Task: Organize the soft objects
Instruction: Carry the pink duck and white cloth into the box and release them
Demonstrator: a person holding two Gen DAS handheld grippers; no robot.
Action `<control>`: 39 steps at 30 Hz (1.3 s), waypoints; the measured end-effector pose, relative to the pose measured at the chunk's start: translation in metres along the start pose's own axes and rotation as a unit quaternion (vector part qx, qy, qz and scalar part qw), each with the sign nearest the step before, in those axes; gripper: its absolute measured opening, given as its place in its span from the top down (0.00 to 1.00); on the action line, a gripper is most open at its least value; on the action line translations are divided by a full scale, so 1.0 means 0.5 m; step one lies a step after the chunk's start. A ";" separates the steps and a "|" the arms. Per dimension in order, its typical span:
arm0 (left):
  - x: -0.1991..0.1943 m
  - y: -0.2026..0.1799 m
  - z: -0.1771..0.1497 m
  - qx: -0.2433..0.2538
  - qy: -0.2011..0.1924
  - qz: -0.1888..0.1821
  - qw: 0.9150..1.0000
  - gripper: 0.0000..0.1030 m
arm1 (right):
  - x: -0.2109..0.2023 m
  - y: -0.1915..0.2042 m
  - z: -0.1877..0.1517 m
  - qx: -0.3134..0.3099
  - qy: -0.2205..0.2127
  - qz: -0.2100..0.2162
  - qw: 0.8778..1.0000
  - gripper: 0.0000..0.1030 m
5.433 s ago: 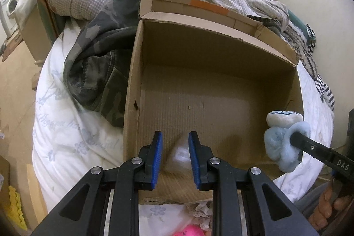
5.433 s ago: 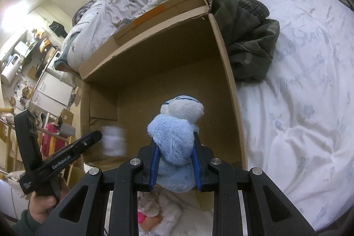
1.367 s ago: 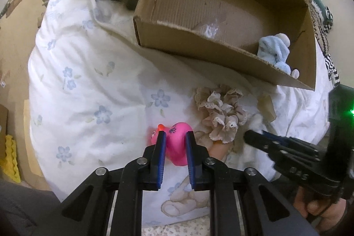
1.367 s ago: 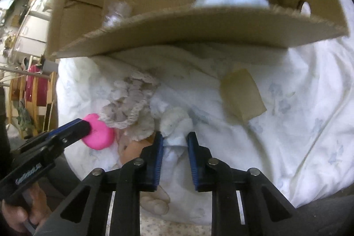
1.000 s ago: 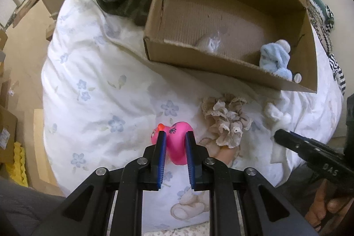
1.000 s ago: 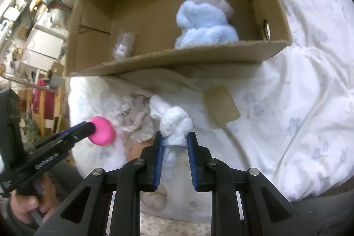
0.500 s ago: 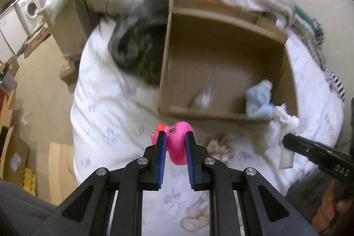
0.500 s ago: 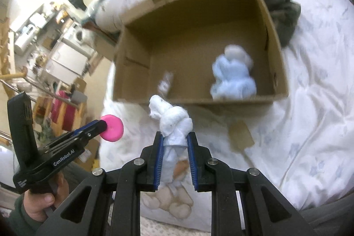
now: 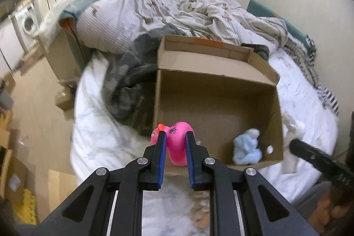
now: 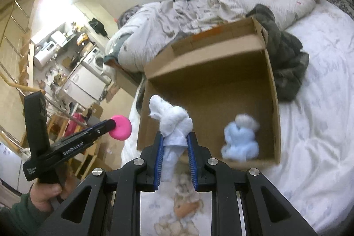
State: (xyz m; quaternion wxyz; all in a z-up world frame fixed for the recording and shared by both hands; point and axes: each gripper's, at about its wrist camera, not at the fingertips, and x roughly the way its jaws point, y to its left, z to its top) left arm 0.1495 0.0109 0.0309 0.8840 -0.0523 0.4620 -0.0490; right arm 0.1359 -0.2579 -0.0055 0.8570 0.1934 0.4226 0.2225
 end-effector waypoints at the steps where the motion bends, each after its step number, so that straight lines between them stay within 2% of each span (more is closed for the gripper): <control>1: 0.005 -0.002 0.007 -0.003 0.001 -0.002 1.000 0.85 | 0.004 0.001 0.005 -0.005 -0.002 -0.005 1.000 0.78; 5: 0.017 -0.028 0.027 0.020 -0.022 0.006 1.000 0.85 | 0.030 -0.009 0.020 -0.010 -0.010 -0.015 1.000 0.78; 7: 0.043 -0.033 0.024 0.020 -0.015 -0.016 1.000 0.85 | 0.036 -0.025 0.015 -0.001 -0.023 -0.020 1.000 0.78; 11: 0.087 -0.036 -0.011 0.030 -0.021 -0.032 0.999 0.85 | 0.060 -0.056 -0.002 0.040 -0.008 -0.040 0.998 0.78; 15: 0.116 -0.023 -0.021 0.016 -0.024 -0.022 0.999 0.85 | 0.088 -0.058 -0.015 0.032 0.020 -0.056 0.998 0.78; 19: 0.125 -0.024 -0.018 0.034 -0.039 0.003 0.999 0.85 | 0.117 -0.056 -0.023 0.023 0.043 -0.072 0.996 0.78; 26: 0.176 -0.008 -0.029 0.013 0.000 0.010 1.000 0.85 | 0.143 -0.057 -0.024 0.012 0.058 -0.097 0.994 0.78; 32: 0.203 -0.032 -0.041 0.044 0.012 0.017 0.999 0.85 | 0.173 -0.066 -0.037 0.007 0.094 -0.122 0.988 0.78; 39: 0.206 -0.045 -0.050 0.063 0.013 0.024 0.998 0.85 | 0.177 -0.068 -0.037 0.008 0.098 -0.123 0.987 0.78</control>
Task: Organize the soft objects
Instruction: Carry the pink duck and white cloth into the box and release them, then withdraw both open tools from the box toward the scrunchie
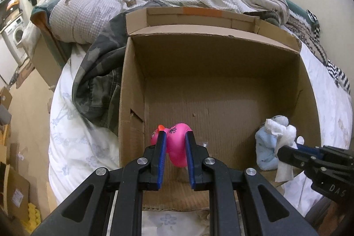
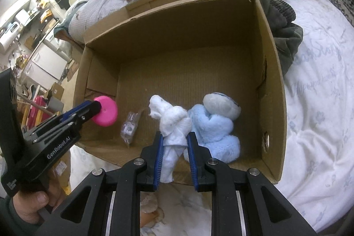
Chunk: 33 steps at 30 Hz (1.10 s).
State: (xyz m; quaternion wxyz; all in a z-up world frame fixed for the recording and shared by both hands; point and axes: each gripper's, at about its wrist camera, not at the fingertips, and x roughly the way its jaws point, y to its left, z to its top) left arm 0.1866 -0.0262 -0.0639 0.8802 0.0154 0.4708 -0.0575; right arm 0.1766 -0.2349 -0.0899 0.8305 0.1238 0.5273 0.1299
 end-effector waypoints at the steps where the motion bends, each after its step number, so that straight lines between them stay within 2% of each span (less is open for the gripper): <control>1: 0.000 0.000 0.000 0.000 0.000 0.000 1.000 0.85 | 0.001 0.001 0.002 0.000 0.000 0.000 1.000 0.78; 16: -0.020 -0.014 -0.011 0.018 -0.001 -0.002 1.000 0.84 | -0.011 -0.012 0.001 0.011 -0.006 0.008 1.000 0.77; 19: -0.027 -0.014 -0.010 0.018 -0.003 -0.002 1.000 0.77 | -0.018 -0.014 0.001 0.014 -0.012 0.009 1.000 0.76; 20: -0.032 -0.012 -0.010 0.017 -0.005 -0.004 1.000 0.68 | -0.022 -0.016 0.001 0.016 -0.015 0.009 1.000 0.73; 21: -0.037 -0.012 -0.009 0.016 -0.008 -0.005 1.000 0.55 | -0.025 -0.017 0.002 0.018 -0.018 0.011 1.000 0.67; 22: -0.044 -0.010 -0.009 0.014 -0.014 -0.006 1.000 0.48 | -0.030 -0.018 0.002 0.021 -0.023 0.015 0.999 0.60; 23: -0.049 -0.008 -0.009 0.013 -0.019 -0.006 1.000 0.38 | -0.037 -0.019 0.002 0.024 -0.031 0.018 0.999 0.39; 24: -0.058 -0.006 -0.009 0.011 -0.027 -0.005 1.000 0.37 | -0.045 -0.019 0.002 0.026 -0.042 0.022 0.999 0.26; 26: -0.071 -0.003 -0.008 0.009 -0.035 -0.004 0.999 0.37 | -0.058 -0.018 0.002 0.028 -0.058 0.029 0.997 0.25; 28: -0.079 0.000 -0.008 0.007 -0.038 0.000 0.999 0.37 | -0.065 -0.018 0.001 0.030 -0.062 0.031 0.997 0.18; 30: -0.089 0.004 -0.011 0.004 -0.044 0.005 0.999 0.37 | -0.069 -0.017 -0.002 0.030 -0.066 0.029 0.997 0.05; 33: -0.099 0.012 -0.011 -0.001 -0.045 0.018 0.999 0.37 | -0.075 -0.012 -0.005 0.028 -0.070 0.028 0.997 0.04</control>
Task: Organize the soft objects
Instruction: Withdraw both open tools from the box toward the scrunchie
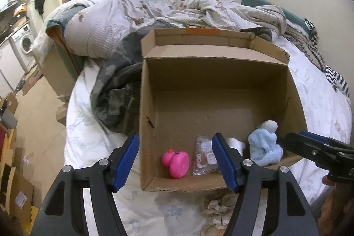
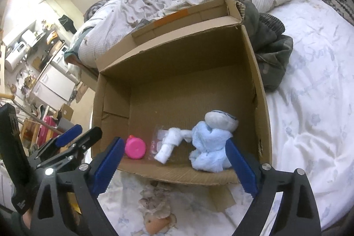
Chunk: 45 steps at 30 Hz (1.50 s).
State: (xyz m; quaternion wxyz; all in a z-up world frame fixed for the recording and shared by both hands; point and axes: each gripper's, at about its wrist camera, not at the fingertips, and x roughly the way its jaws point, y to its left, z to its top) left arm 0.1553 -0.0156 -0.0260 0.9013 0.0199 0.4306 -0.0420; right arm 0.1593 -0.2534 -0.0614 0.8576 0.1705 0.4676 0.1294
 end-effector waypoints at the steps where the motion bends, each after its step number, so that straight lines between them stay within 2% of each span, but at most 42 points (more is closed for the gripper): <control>1: -0.002 0.001 0.000 0.002 0.001 0.006 1.000 0.37 | -0.003 0.001 -0.001 0.000 -0.001 0.000 1.000 0.02; 2: -0.005 0.003 0.000 0.003 0.000 0.016 1.000 0.36 | -0.004 0.002 -0.002 0.001 -0.002 0.002 1.000 0.00; 9: -0.037 0.020 -0.010 -0.009 -0.009 0.034 0.999 0.36 | -0.021 0.003 -0.014 0.004 -0.005 0.006 1.000 0.00; 16: -0.070 0.008 -0.034 -0.003 -0.006 0.010 1.000 0.36 | -0.040 0.014 -0.032 -0.011 -0.031 -0.007 0.999 0.00; 25: -0.083 -0.005 -0.071 -0.002 0.015 0.009 1.000 0.36 | -0.037 0.022 -0.071 -0.018 -0.004 -0.002 1.000 0.00; 34: -0.084 0.019 -0.104 -0.038 0.059 -0.002 0.998 0.36 | -0.022 0.019 -0.110 -0.026 0.057 0.030 0.998 0.00; 38: -0.089 0.029 -0.112 -0.049 0.064 0.007 0.997 0.36 | -0.004 0.022 -0.128 -0.023 0.088 0.020 0.996 0.00; 45: -0.095 0.050 -0.111 -0.071 0.061 0.023 0.995 0.36 | 0.044 0.044 -0.161 -0.022 0.151 0.041 0.987 0.00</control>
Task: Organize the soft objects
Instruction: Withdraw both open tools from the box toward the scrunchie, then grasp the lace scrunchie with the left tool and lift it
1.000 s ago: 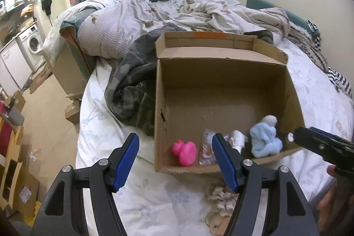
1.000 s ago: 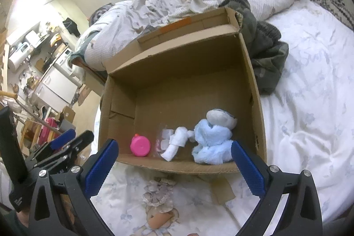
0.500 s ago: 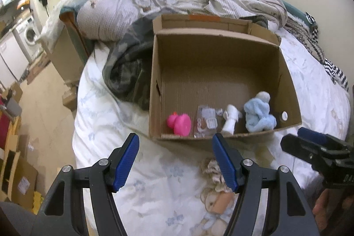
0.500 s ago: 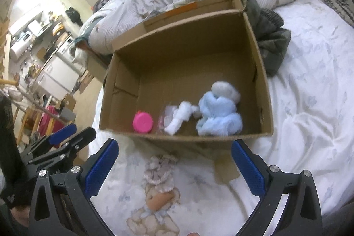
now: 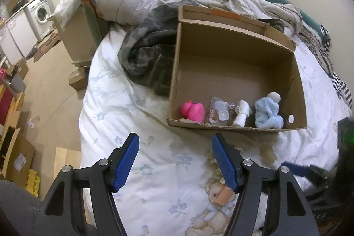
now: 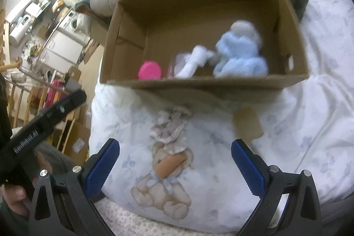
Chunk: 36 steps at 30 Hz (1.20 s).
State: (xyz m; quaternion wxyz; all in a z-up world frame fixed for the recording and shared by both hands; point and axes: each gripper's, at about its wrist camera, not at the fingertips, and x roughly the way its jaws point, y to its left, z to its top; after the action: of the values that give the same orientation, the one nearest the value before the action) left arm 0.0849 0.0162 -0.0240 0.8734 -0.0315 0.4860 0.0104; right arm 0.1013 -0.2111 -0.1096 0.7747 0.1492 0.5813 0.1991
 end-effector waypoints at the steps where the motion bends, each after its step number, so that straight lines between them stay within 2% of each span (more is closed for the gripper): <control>1: 0.000 0.003 0.001 -0.002 0.000 0.002 1.000 0.36 | 0.009 0.001 -0.002 0.002 0.009 0.004 1.000 0.00; 6: 0.006 0.021 0.005 -0.024 0.010 -0.002 1.000 0.36 | 0.056 0.010 -0.008 -0.002 0.049 -0.004 0.999 0.00; 8: 0.007 0.029 0.004 -0.037 0.016 -0.006 0.999 0.36 | 0.080 0.018 -0.014 -0.010 0.071 -0.007 0.997 0.04; 13: 0.010 0.040 0.000 -0.050 0.024 -0.007 0.998 0.36 | 0.144 0.045 -0.029 -0.050 0.117 -0.047 0.991 0.09; 15: 0.013 0.040 0.000 -0.053 0.026 -0.007 0.998 0.36 | 0.166 0.049 -0.034 -0.058 0.129 -0.057 0.988 0.22; 17: 0.017 0.037 0.000 -0.051 0.029 -0.007 0.998 0.36 | 0.179 0.055 -0.035 -0.069 0.127 -0.073 0.987 0.29; 19: 0.022 0.032 -0.001 -0.045 0.032 -0.006 0.998 0.36 | 0.181 0.064 -0.037 -0.084 0.121 -0.084 0.986 0.52; 20: 0.023 0.031 -0.001 -0.043 0.033 -0.006 0.999 0.36 | 0.180 0.068 -0.039 -0.093 0.121 -0.088 0.984 0.68; 21: 0.026 0.030 -0.001 -0.042 0.034 -0.007 0.998 0.36 | 0.177 0.069 -0.040 -0.095 0.121 -0.084 0.984 0.73; 23: 0.033 0.031 -0.002 -0.045 0.039 -0.010 0.998 0.36 | 0.163 0.071 -0.044 -0.097 0.124 -0.067 0.985 0.91; 29: 0.063 0.029 -0.004 -0.053 0.065 -0.028 0.996 0.36 | 0.089 0.059 -0.041 -0.093 0.095 -0.035 0.990 0.91; 34: 0.099 -0.007 -0.014 -0.034 0.098 -0.061 0.993 0.37 | 0.004 0.014 -0.031 -0.049 0.035 -0.025 0.998 0.91; 36: 0.124 -0.028 -0.024 -0.029 0.122 -0.087 0.988 0.37 | -0.023 -0.006 -0.024 -0.025 0.011 -0.030 0.999 0.91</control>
State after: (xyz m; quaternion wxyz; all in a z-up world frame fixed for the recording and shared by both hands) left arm 0.1081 0.0008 -0.0822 0.8036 -0.0996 0.5841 -0.0552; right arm 0.0872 -0.2191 -0.1047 0.7777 0.1098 0.5886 0.1917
